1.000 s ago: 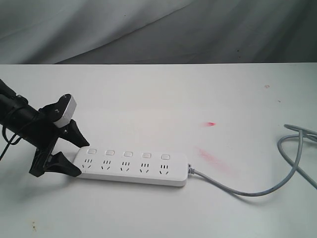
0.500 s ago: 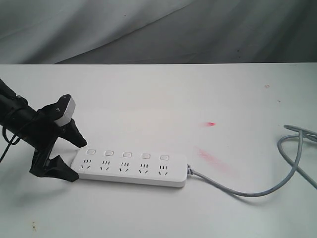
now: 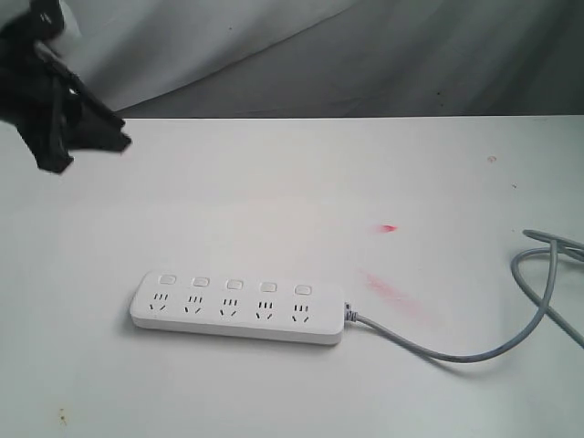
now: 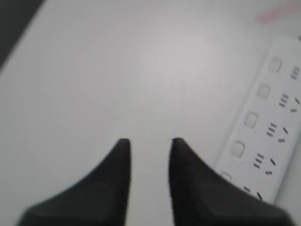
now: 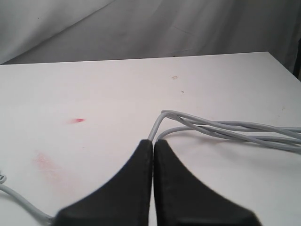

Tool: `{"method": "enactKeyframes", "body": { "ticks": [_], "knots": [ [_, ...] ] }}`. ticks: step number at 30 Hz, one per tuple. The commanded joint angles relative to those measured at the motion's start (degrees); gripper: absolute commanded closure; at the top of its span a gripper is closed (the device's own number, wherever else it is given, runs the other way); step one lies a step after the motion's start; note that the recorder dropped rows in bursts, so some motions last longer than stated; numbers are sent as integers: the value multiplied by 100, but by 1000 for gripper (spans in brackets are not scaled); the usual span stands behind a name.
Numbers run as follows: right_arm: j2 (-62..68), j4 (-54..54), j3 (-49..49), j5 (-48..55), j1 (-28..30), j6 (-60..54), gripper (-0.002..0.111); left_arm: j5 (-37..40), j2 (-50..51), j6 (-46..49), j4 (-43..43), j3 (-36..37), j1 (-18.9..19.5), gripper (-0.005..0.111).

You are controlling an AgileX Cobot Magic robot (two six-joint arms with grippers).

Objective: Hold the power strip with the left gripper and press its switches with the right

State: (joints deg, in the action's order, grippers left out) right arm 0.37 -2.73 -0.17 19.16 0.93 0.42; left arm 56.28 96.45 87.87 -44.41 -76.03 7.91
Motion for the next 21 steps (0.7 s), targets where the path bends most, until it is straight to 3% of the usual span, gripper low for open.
{"method": "enactKeyframes", "body": {
  "ticks": [1,3,6,8,16,19,21],
  "knots": [
    [-37,66,17,-14,42,4,107,44,-704,-648,-517,-231,1,106],
    [-37,66,17,-14,42,4,107,75,-997,-1287,-997,-231,14,106],
    [-37,66,17,-14,42,4,107,243,-1336,-3625,-1802,-231,14,106],
    [-37,66,17,-14,42,4,107,355,-1538,-4632,-2120,-231,14,106],
    [-37,66,17,-14,42,4,107,355,-1962,-4719,-2242,-231,14,106],
    [-37,66,17,-14,42,4,107,300,-2106,-4708,-1632,-297,-94,106],
    [-37,66,17,-14,42,4,107,100,-2405,-4708,-786,-286,-211,106]
  ]
}}
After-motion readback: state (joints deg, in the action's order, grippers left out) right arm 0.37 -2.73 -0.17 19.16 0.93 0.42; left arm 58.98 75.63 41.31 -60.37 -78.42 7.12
